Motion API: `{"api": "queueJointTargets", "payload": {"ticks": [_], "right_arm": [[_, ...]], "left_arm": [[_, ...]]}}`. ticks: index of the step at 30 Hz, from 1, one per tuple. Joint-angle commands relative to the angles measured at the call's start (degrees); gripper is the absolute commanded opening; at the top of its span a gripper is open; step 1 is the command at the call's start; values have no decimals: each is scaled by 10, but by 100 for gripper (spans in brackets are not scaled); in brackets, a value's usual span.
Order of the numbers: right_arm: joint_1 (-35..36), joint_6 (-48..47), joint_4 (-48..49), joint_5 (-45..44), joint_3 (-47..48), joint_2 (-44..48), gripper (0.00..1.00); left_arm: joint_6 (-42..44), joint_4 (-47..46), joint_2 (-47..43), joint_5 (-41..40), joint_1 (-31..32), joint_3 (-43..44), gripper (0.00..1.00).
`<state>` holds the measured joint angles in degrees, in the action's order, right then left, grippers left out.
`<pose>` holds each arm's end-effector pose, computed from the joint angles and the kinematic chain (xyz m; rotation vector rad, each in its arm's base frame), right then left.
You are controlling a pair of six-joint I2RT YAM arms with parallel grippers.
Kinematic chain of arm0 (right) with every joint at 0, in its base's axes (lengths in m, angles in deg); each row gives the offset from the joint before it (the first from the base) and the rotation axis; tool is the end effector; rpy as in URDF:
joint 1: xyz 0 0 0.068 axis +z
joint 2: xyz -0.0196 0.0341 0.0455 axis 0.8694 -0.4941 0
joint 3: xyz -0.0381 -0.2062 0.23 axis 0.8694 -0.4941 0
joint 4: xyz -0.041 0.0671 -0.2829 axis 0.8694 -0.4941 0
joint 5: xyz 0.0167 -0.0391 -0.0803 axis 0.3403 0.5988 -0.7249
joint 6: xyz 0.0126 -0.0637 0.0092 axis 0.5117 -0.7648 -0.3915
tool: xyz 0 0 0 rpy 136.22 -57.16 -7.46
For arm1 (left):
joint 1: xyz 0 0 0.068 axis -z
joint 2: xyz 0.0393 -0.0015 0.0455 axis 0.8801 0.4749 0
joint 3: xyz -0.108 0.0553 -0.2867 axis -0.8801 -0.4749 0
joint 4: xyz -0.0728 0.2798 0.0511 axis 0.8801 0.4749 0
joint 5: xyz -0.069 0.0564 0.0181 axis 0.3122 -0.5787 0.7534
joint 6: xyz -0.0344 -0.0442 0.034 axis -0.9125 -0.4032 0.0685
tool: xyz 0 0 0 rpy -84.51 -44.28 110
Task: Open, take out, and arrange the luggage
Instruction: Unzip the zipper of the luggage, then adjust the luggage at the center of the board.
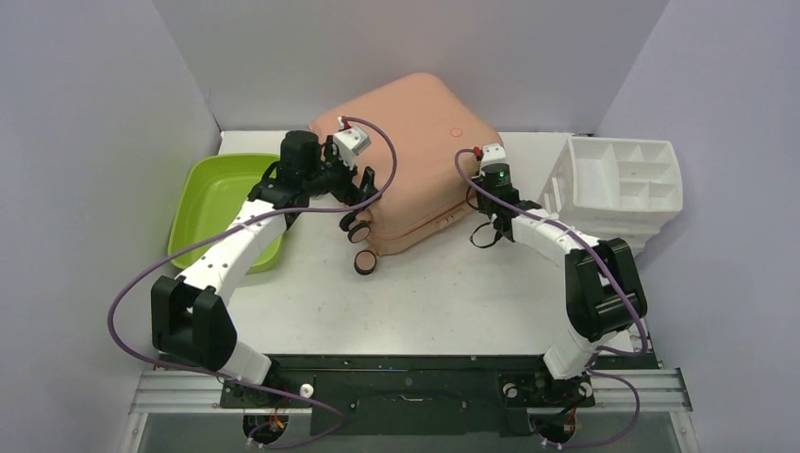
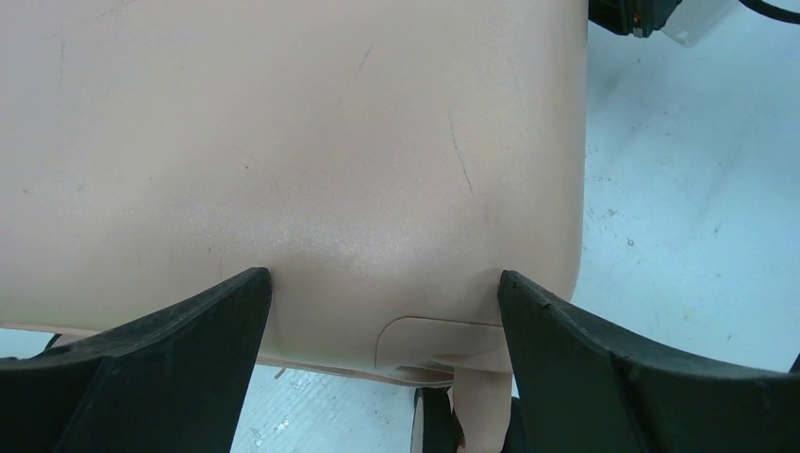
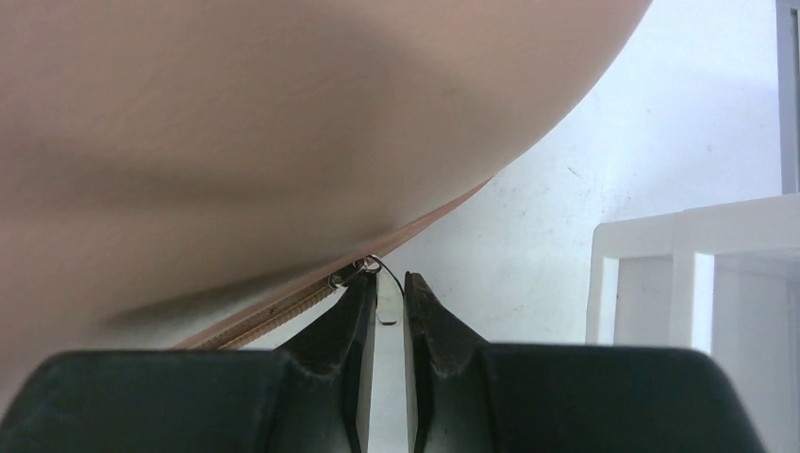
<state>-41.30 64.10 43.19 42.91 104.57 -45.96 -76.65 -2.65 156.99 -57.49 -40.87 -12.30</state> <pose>0.3921 0.1240 0.2302 -0.1980 2.1506 -0.0241 0.3580 -0.1605 0.3626 0.8159 1.8821 -0.5929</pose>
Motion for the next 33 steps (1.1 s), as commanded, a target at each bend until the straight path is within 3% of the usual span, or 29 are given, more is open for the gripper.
{"api": "queueJointTargets", "payload": {"ticks": [1,3,4,9,13,14,21,33], "right_arm": [[-42,8,76,-67,65,-17,0],[-46,13,72,-53,69,-13,9],[-47,14,73,-47,68,-4,20],[-56,29,87,30,50,62,51],[-76,56,88,112,67,107,65],[-82,63,89,139,79,113,66],[-99,103,91,221,169,71,68],[-128,209,76,291,391,-153,70]], "left_arm": [[33,70,6,-17,4,-29,87],[33,71,3,-14,4,-29,87],[34,72,1,-11,3,-30,87],[42,81,-17,6,2,-29,90],[44,87,-35,24,1,-26,97],[44,89,-41,26,1,-23,100],[58,120,-63,50,-7,-4,96],[46,116,-84,95,-76,-28,96]]}}
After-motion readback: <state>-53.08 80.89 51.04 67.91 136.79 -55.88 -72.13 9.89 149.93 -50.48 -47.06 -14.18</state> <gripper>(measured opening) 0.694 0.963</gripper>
